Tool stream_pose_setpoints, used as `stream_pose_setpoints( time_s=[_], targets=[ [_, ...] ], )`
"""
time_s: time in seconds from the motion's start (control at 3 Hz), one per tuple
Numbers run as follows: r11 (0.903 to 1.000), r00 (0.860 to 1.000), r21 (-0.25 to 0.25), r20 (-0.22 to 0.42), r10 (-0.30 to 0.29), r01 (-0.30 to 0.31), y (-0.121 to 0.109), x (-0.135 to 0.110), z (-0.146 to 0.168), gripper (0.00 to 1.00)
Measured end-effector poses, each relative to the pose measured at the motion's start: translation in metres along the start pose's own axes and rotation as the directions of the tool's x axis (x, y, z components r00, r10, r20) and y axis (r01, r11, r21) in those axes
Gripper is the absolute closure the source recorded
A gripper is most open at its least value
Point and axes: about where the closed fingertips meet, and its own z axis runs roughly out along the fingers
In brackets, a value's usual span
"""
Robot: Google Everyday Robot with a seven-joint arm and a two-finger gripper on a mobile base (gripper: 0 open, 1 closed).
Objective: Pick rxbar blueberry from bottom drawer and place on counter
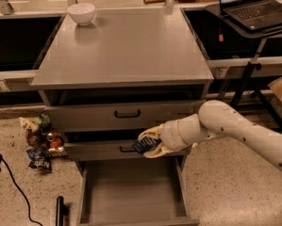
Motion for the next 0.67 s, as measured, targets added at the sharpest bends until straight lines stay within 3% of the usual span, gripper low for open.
stream_pose_setpoints(
  time_s=[0.33,0.67],
  targets=[
    [0.9905,0.994,0.082,0.003,-0.110,0.110,-0.038,-0.013,-0.048,1.00],
    [0.9606,0.968,0.121,-0.056,-0.245,0.250,-0.071,-0.027,-0.098,1.00]
  ],
)
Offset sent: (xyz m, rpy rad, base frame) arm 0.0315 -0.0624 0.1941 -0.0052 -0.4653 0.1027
